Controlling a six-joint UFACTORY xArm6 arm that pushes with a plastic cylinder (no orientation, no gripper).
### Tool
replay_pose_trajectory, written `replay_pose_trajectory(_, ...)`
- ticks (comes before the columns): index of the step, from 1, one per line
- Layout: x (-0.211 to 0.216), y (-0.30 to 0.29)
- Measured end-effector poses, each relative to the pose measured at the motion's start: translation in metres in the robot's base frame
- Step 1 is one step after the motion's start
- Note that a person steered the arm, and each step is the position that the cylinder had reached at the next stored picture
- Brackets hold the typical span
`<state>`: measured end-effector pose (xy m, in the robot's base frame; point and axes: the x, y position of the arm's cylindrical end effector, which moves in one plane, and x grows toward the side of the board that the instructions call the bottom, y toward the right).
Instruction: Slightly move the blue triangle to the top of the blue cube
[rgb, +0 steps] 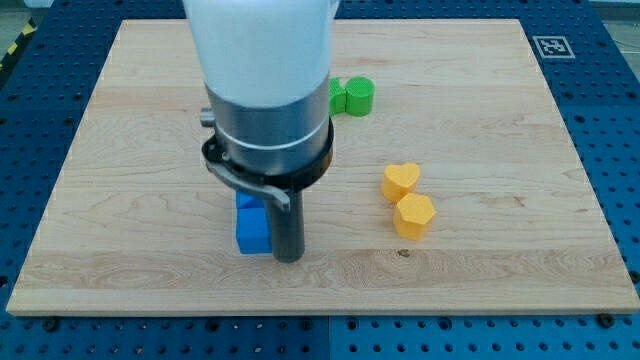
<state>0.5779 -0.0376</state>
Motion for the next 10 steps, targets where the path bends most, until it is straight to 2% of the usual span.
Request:
replay_pose_trajectory(2,0.013,-0.009)
replay_pose_trajectory(4,0.01,-0.068)
replay_pose_trajectory(6,-0.016,-0.079)
replay_pose_trajectory(7,-0.016,-0.088)
replay_pose_trajectory(9,-0.071,-0.102)
replay_pose_trajectory(10,-0.074,-0.102)
